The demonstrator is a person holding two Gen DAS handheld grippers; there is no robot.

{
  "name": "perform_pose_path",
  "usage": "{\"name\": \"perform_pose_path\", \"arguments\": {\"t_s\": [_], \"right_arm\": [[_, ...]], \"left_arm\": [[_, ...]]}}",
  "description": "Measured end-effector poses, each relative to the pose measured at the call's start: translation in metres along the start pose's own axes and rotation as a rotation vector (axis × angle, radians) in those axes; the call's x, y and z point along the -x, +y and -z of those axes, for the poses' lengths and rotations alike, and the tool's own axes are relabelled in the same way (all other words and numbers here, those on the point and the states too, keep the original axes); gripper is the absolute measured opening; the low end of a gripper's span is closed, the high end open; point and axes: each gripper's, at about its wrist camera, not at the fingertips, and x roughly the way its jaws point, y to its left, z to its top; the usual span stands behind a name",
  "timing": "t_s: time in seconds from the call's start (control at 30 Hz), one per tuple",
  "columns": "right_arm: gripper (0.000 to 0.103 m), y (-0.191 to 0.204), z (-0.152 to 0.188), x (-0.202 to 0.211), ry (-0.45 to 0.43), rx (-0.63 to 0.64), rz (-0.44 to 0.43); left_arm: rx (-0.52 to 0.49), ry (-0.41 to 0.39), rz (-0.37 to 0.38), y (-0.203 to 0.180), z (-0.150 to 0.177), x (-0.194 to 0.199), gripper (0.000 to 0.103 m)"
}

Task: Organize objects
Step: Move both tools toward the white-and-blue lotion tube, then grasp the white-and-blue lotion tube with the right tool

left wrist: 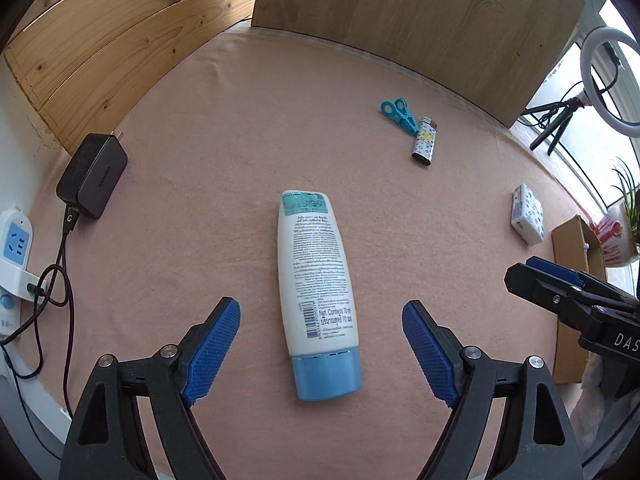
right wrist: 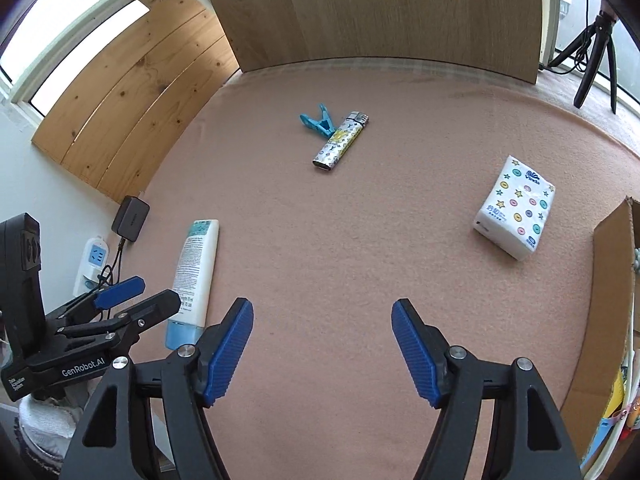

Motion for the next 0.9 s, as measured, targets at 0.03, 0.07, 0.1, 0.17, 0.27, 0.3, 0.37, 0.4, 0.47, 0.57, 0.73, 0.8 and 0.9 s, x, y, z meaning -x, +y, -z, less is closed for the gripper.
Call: {"name": "perform_pose_path", "arguments": {"t_s": [0.03, 0.07, 0.1, 0.17, 0.27, 0.3, 0.37, 0.4, 0.47, 0.57, 0.73, 0.8, 0.9], "right_arm": [[0.068, 0.006, -0.002, -0.004, 0.007, 0.006, -0.008], [0.068, 0.011, -0.004, -0.008, 0.013, 0.010, -0.018], [0.068, 0.016, -0.006, -0.013, 0.020, 0.014, -0.028], [0.068, 0.025, -0.009, -0.022, 0.035, 0.017, -0.048], [0.068, 0.037, -0.011, -0.036, 0.063, 0.015, -0.078], [0.068, 0.041, -0.011, -0.040, 0.072, 0.015, -0.088], [0.068, 0.047, -0.012, -0.048, 0.087, 0.016, -0.100], [0.068, 0.049, -0.013, -0.052, 0.095, 0.016, -0.106], [0.068, 0.052, -0.014, -0.060, 0.111, 0.010, -0.118], [0.068, 0.057, -0.016, -0.072, 0.138, -0.001, -0.148], [0.069, 0.069, -0.015, -0.092, 0.189, 0.000, -0.191], [0.068, 0.074, -0.013, -0.099, 0.205, -0.004, -0.200], [0.068, 0.078, -0.011, -0.104, 0.213, -0.008, -0.210]], "left_arm": [[0.002, 0.005, 0.003, 0.004, 0.001, -0.001, 0.086], [0.006, 0.009, 0.011, 0.008, 0.001, -0.003, 0.086], [0.012, 0.012, 0.023, 0.011, 0.002, -0.004, 0.086], [0.020, 0.021, 0.040, 0.017, 0.004, -0.007, 0.086], [0.021, 0.034, 0.062, 0.022, 0.007, -0.010, 0.086], [0.022, 0.037, 0.070, 0.024, 0.008, -0.012, 0.086], [0.024, 0.044, 0.081, 0.026, 0.009, -0.014, 0.086], [0.025, 0.045, 0.088, 0.027, 0.009, -0.014, 0.086], [0.029, 0.047, 0.103, 0.030, 0.009, -0.015, 0.085], [0.024, 0.045, 0.127, 0.030, 0.007, -0.016, 0.084], [0.020, 0.061, 0.157, 0.030, 0.007, -0.020, 0.070], [0.020, 0.064, 0.167, 0.031, 0.007, -0.022, 0.065], [0.006, 0.070, 0.179, 0.031, 0.007, -0.025, 0.055]]}}
